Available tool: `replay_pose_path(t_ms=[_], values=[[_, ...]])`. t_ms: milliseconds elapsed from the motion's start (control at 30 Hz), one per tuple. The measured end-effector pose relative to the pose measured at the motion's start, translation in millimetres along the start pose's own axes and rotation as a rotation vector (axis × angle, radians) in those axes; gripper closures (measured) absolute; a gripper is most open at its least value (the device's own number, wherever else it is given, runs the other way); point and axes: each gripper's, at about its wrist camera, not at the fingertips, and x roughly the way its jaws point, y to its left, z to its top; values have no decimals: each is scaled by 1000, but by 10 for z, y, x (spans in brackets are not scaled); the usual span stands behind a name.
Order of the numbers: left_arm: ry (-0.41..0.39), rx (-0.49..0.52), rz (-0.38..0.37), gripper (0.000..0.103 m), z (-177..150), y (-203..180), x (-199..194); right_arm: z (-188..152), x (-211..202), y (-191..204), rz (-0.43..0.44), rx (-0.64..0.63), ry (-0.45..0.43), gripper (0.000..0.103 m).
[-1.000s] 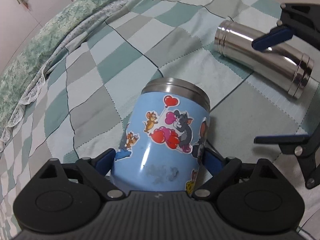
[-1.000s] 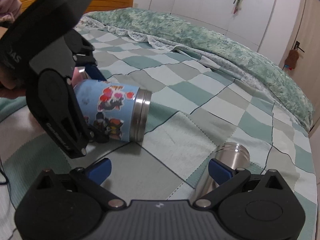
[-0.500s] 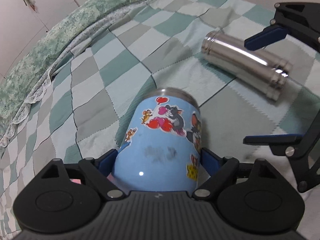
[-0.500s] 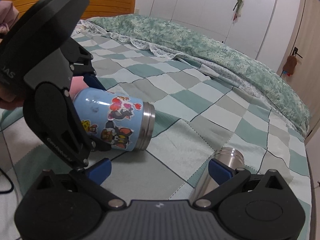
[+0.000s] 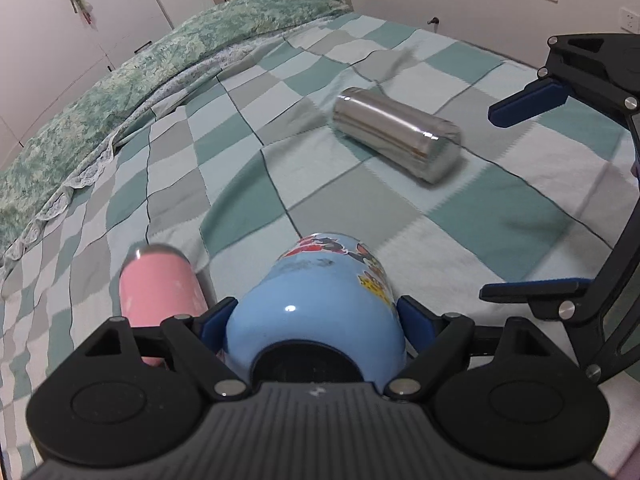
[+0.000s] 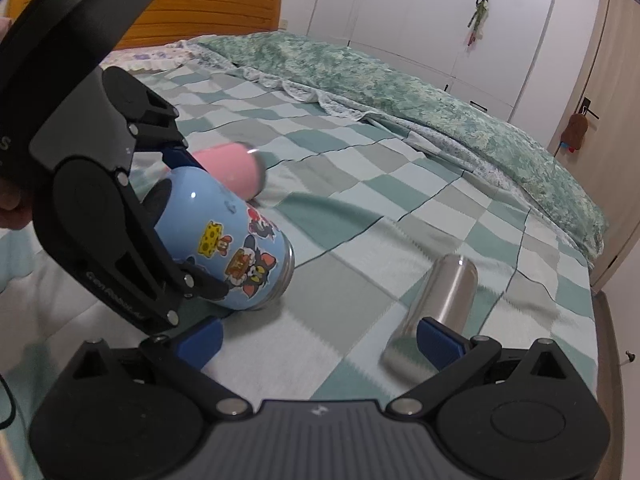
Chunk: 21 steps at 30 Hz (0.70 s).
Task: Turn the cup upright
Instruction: 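Close the left gripper on the blue cup's body and lift it, then carry the blue cup with the left gripper toward the right gripper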
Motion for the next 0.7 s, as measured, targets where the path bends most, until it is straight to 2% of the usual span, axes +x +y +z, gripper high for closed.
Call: replay_pose_path(t_ms=[233,467,600,700], values=[[-59,-37,21,17,-284,-265,-500,-232,-461,250,-4,6,9,0],[-89,-172,59,17,-714,-560,-754,-520,-822,525,-3,15,22,0],[-107,-262,112,17,-986,-754,-835,-724,-951,638,-1,30,41,0],[-92,-326,91,18,-1112,-809,-860,-853,-1017,712,-2,48,57,0]])
